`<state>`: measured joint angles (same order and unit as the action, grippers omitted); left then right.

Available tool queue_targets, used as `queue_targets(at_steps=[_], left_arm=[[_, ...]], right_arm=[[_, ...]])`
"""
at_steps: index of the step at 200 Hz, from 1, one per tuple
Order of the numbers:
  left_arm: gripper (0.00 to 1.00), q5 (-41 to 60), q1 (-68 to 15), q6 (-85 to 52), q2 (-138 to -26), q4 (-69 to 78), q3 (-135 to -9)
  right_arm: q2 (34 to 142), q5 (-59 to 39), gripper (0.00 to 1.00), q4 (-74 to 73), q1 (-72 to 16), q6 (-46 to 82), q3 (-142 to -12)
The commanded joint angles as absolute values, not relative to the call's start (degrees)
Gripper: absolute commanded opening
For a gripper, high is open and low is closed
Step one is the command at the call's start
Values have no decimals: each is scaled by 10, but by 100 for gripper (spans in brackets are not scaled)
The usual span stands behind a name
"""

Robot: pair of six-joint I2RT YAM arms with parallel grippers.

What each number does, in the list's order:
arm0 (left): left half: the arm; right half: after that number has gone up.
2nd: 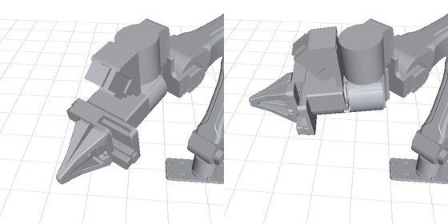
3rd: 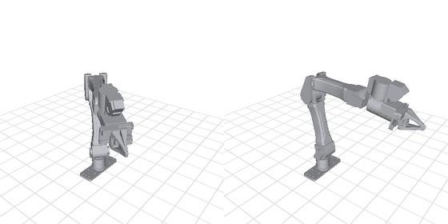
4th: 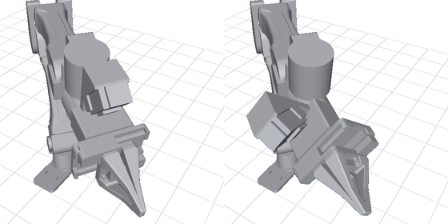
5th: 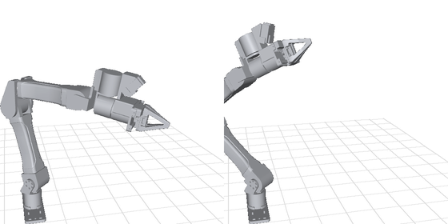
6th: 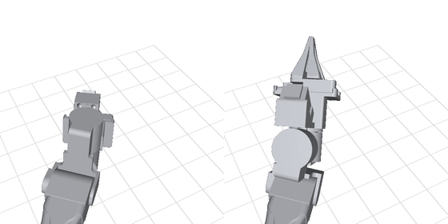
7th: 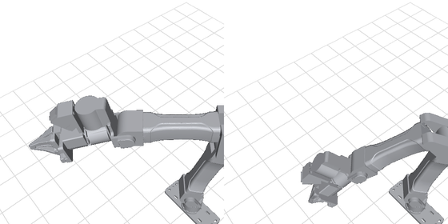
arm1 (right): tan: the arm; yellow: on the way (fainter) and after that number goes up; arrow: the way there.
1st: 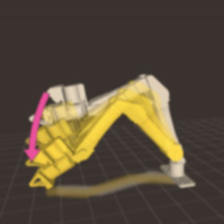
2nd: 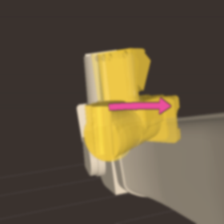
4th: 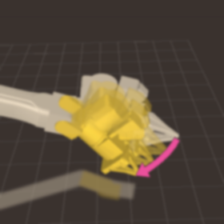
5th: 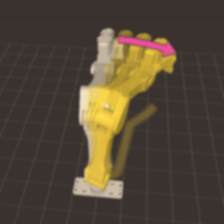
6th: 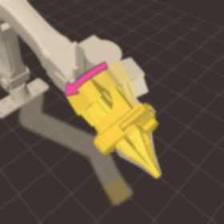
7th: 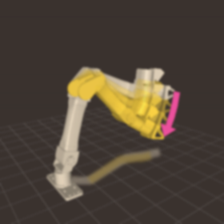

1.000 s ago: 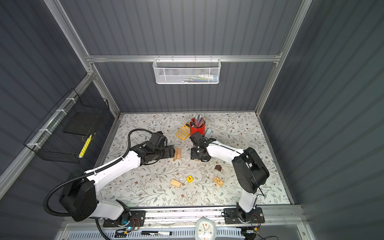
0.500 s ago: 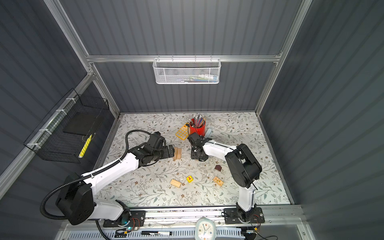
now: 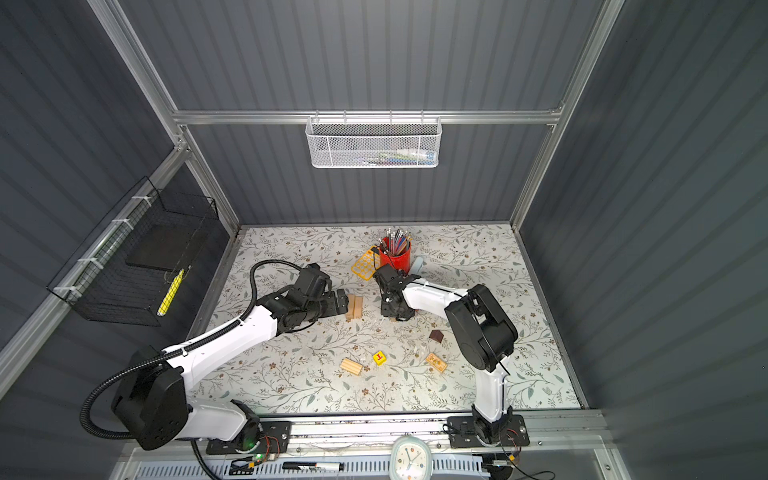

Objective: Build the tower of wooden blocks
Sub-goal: 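Grasp the upright wooden block beside the red cube with the right gripper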

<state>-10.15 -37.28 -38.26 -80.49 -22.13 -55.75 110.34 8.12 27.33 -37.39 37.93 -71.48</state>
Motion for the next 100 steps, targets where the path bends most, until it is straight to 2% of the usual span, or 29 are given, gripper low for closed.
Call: queue_targets(at_steps=[1,100], left_arm=[[100,-110,-369,-393,-802,-219,-556],[99,-111,-369,-398,-796,-212,-552]], right_arm=[[1115,90,40,278,-374,369,-723],[1085,78,25,284,-377,333,-714]])
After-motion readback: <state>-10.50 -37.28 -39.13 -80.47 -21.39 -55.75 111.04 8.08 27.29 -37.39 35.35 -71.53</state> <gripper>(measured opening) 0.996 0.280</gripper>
